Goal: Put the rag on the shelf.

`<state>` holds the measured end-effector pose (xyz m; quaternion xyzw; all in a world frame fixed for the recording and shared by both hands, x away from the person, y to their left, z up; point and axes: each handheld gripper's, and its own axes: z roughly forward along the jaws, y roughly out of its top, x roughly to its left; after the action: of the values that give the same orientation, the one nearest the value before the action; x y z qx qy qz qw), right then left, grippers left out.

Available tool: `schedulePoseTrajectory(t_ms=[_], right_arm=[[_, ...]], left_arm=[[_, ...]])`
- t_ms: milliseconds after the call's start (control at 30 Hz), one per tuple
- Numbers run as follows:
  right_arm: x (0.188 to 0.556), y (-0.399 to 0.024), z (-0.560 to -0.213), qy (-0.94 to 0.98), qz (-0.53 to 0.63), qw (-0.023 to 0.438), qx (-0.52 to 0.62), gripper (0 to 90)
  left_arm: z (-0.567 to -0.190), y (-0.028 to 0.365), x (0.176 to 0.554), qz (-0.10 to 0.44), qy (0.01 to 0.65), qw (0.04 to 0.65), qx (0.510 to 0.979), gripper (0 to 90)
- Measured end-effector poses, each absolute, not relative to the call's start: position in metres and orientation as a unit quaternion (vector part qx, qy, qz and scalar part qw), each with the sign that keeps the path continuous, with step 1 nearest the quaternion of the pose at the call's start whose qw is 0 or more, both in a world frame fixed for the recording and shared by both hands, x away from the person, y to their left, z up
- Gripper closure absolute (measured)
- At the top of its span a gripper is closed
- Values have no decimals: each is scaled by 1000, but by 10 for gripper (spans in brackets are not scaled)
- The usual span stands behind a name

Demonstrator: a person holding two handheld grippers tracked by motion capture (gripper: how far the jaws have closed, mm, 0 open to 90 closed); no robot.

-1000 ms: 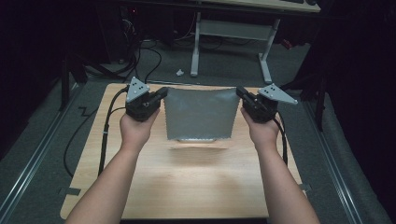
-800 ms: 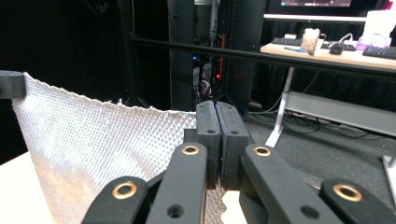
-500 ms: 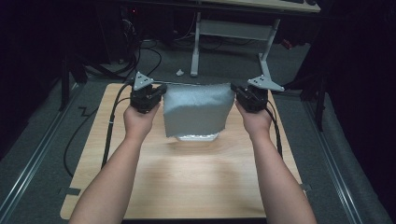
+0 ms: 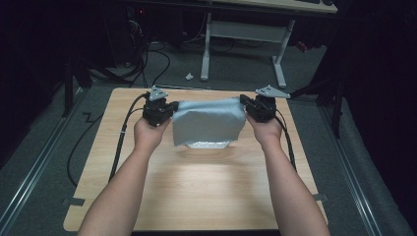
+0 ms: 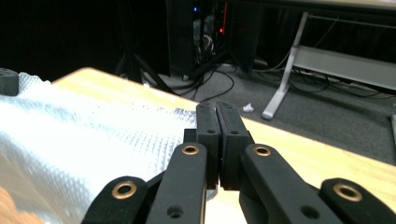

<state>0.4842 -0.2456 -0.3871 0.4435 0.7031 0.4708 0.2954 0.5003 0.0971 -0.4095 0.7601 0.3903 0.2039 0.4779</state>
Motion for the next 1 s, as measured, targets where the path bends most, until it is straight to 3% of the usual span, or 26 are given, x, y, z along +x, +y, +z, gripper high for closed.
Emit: schedulePoseTrajectory(t_ms=[300, 1000], right_arm=[[478, -242, -404, 717, 455, 296, 437, 900], [472, -239, -429, 726, 453, 270, 440, 899]], left_arm=[[-428, 99, 495, 166, 390, 488, 763, 889], [-459, 96, 486, 134, 396, 479, 772, 888]])
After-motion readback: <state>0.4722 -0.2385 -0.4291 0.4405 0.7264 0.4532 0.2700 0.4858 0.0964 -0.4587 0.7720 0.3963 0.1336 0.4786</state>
